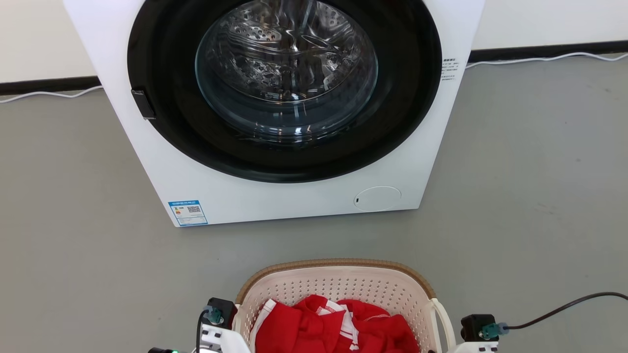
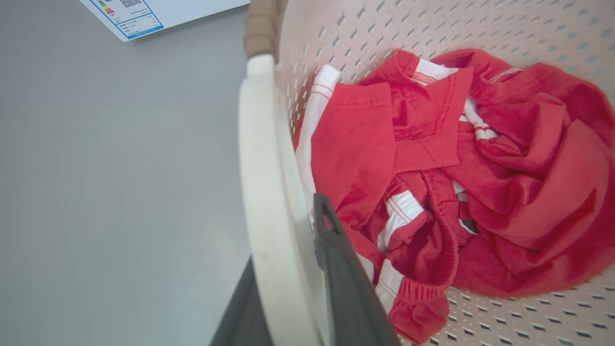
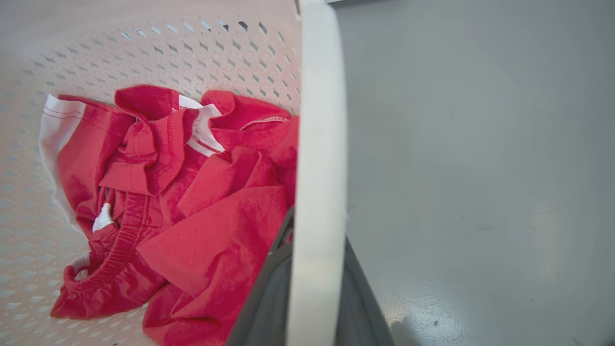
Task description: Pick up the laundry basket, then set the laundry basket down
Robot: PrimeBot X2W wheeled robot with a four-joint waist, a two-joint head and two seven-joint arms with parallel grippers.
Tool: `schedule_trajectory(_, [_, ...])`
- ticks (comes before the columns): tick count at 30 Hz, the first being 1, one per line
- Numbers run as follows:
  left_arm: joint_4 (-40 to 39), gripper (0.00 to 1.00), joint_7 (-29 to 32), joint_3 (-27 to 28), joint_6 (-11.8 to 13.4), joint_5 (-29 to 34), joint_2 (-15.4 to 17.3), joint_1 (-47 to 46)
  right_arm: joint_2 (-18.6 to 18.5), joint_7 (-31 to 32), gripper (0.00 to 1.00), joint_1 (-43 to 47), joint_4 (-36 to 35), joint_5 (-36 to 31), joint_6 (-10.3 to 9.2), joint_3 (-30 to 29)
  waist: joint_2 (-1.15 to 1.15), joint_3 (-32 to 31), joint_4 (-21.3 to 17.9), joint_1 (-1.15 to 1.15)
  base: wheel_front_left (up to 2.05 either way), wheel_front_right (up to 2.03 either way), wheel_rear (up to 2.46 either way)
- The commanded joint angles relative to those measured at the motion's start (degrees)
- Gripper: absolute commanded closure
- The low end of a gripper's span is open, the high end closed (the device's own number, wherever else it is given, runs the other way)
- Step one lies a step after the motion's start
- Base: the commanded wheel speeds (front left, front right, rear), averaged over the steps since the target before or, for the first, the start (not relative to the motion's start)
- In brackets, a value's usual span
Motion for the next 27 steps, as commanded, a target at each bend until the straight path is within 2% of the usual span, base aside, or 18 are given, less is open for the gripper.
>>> schedule_trajectory(1, [-1.21,1.0,0.01,0.45,-0.49,0.01,0.64,-0.07,-0.09,-0.39,1.0,-0.11,-0.46,-1.0,0.58,0.08,0.0,-0.15,0.09,0.0,0.0,0.0,0.0])
schedule_trajectory(27, [-1.87,1.0,1.13,-1.86,0.25,-2.6,0.62,-0.39,-0.09,0.83,1.0,0.07,-0.45,-6.4,0.58,-5.42,0.0,-0.27,0.47,0.0,0.0,0.0,0.0])
